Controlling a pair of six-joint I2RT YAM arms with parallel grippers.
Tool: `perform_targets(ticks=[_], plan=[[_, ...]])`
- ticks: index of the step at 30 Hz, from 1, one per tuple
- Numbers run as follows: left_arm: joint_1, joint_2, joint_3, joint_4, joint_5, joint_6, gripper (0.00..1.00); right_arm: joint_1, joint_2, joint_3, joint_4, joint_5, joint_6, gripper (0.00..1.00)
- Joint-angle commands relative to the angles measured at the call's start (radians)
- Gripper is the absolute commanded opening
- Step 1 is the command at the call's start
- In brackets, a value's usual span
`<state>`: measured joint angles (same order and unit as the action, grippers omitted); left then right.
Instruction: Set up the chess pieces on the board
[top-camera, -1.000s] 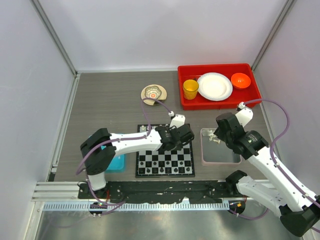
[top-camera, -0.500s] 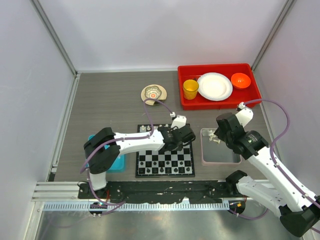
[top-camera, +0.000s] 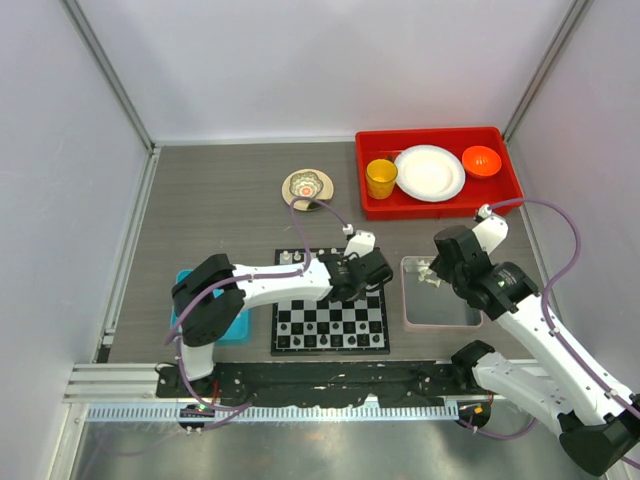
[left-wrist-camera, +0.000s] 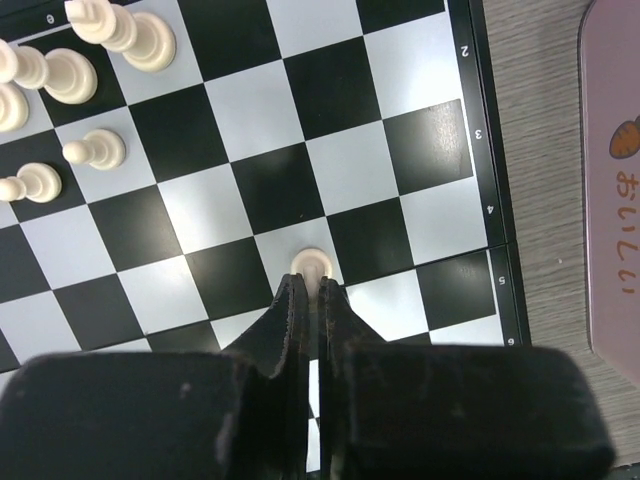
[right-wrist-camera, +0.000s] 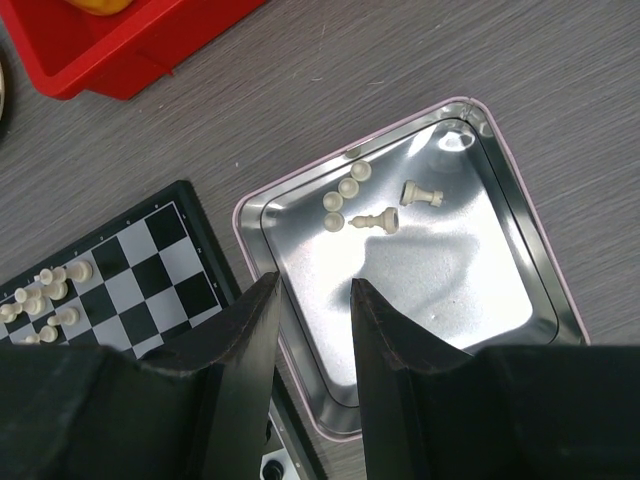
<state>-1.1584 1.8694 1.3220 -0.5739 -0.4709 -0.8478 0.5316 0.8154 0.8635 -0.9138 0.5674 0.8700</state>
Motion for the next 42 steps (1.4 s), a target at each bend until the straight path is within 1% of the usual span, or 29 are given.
perform_targets(ticks=[1, 5, 10, 15, 22, 30, 34, 42], plan=[[-0.007, 0.001, 0.043, 0.009, -0.031, 0.006, 0.0, -0.007, -0.016, 0.006, 0.0, 0.035, -0.002, 0.4], [-0.007, -0.019, 0.063, -0.003, -0.04, 0.018, 0.0, -0.007, -0.016, 0.006, 0.0, 0.038, -0.003, 0.4], [-0.006, -0.041, 0.163, -0.049, -0.086, 0.084, 0.0, -0.008, -0.016, 0.006, 0.0, 0.038, -0.002, 0.4], [-0.003, -0.044, 0.267, -0.101, -0.101, 0.154, 0.0, -0.012, -0.022, 0.009, -0.007, 0.043, -0.002, 0.4], [0.023, -0.082, 0.24, -0.03, -0.083, 0.202, 0.0, -0.012, -0.027, 0.002, -0.013, 0.046, -0.003, 0.4], [0.089, 0.005, 0.286, -0.04, -0.043, 0.21, 0.0, -0.013, -0.036, -0.004, -0.019, 0.048, -0.005, 0.4], [0.117, 0.048, 0.296, -0.017, -0.018, 0.22, 0.0, -0.015, -0.041, -0.007, -0.028, 0.054, -0.006, 0.4], [0.141, 0.128, 0.33, 0.0, 0.018, 0.237, 0.0, -0.016, -0.041, -0.012, -0.03, 0.063, -0.014, 0.4]])
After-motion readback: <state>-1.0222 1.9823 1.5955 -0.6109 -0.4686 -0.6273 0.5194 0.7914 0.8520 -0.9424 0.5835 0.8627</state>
